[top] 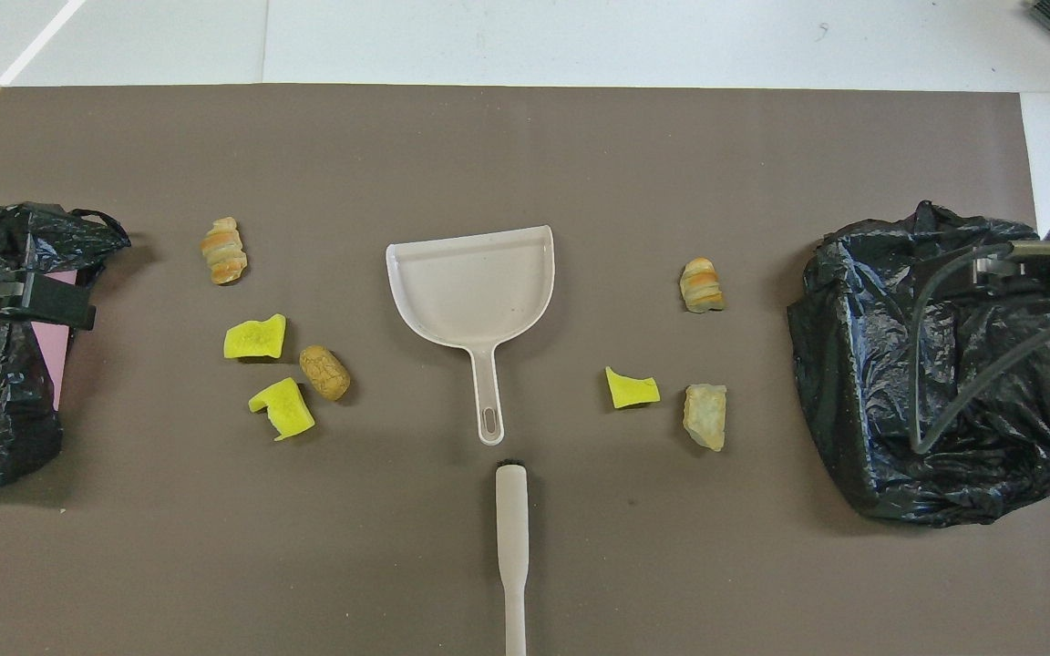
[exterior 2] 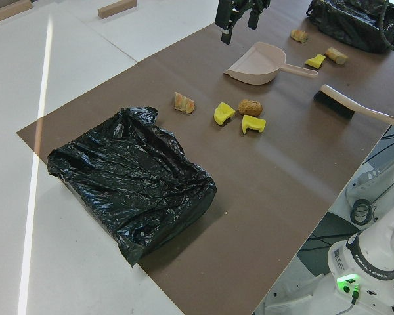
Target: Sweep and dump trash in bin
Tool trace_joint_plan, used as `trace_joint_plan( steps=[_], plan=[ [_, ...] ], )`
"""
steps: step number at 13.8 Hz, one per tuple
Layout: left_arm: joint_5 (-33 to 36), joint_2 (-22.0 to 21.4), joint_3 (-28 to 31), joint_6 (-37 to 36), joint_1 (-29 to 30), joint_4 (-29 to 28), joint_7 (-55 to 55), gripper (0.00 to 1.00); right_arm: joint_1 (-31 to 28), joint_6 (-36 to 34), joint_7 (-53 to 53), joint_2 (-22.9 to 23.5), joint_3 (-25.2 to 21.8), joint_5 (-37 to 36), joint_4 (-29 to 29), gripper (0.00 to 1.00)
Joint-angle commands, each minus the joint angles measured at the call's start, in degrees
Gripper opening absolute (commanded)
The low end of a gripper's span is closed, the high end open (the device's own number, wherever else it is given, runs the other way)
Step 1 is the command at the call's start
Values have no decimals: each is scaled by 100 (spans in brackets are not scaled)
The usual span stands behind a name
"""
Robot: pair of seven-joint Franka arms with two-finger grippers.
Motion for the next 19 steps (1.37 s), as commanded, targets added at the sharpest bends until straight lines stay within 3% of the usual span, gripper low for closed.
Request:
trace_joint_plan(
  steps=[1, 19],
  plan=[
    [15, -117, 27, -56, 3, -109, 84, 100, -84, 29, -30, -130, 13, 267, -151, 100],
    [-161, -135, 0, 68, -260, -522, 40, 100, -110, -32, -154, -184, 4, 321, -222, 100]
  ],
)
